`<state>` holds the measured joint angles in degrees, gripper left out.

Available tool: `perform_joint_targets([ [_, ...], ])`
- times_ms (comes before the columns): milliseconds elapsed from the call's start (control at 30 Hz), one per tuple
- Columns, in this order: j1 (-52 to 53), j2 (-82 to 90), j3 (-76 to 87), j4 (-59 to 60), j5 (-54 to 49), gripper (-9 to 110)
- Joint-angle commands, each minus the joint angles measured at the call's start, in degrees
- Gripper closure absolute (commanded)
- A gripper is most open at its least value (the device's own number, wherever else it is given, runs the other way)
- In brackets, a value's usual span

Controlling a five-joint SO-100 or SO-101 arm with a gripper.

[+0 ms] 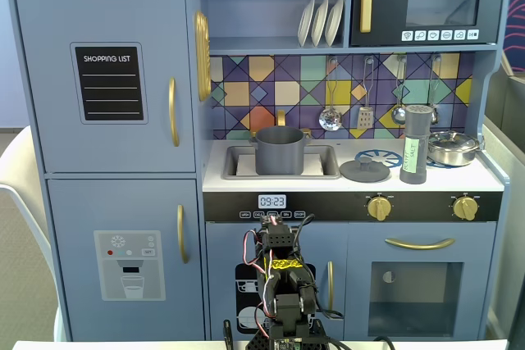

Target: Put salt in the gray recipient

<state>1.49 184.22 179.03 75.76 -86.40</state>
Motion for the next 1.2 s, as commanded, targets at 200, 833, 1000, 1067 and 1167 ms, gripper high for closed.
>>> perform_joint_targets([
  [200,16.61,0.26,-10.11,-2.29,-3.25,81],
  [833,50.45,-27.42,-44.03,-54.67,-0.09,69],
  [1000,51.5,-36.3,-46.93,-67.24,1.23,59],
  [1067,51.15,-40.34,-49.13,-70.22,1.32,57],
  [1167,51.33,-46.58,-53.61,-72.42,1.32,53],
])
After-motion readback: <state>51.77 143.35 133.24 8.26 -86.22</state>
